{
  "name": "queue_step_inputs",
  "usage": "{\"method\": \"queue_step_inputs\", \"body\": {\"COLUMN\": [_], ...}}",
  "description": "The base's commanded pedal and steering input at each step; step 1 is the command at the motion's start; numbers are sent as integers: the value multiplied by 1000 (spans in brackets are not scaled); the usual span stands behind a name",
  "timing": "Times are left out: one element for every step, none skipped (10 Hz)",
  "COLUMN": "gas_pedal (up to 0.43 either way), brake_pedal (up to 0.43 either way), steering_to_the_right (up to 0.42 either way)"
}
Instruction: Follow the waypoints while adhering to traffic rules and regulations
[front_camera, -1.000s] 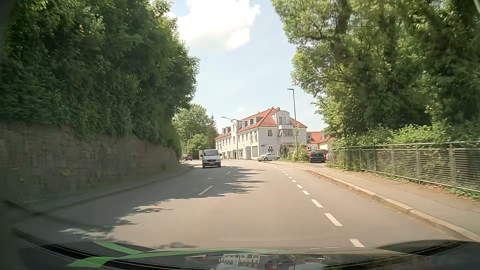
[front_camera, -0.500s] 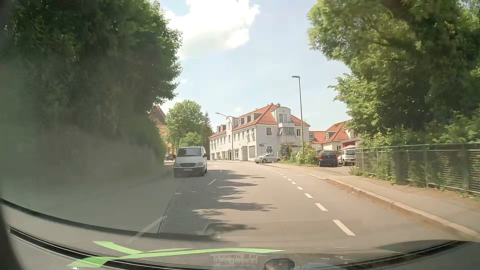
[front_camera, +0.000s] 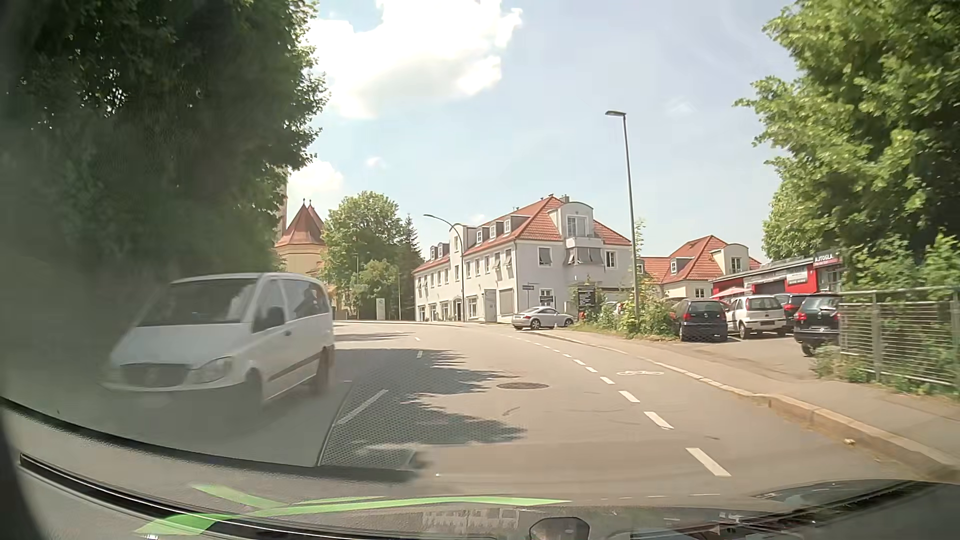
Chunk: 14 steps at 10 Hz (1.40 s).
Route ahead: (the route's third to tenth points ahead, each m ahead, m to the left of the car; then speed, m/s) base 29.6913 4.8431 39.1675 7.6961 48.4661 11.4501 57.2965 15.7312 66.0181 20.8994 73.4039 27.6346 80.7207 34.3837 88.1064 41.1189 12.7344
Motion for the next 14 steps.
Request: {"method": "queue_step_inputs", "body": {"gas_pedal": [138, 130, 130, 130, 130, 130, 130, 130, 130, 118, 118, 118, 118, 110], "brake_pedal": [0, 0, 0, 0, 0, 0, 0, 0, 0, 0, 0, 0, 0, 0], "steering_to_the_right": [-18, -20, -21, -23, -26, -29, -30, -32, -34, -36, -39, -40, -44, -46]}}
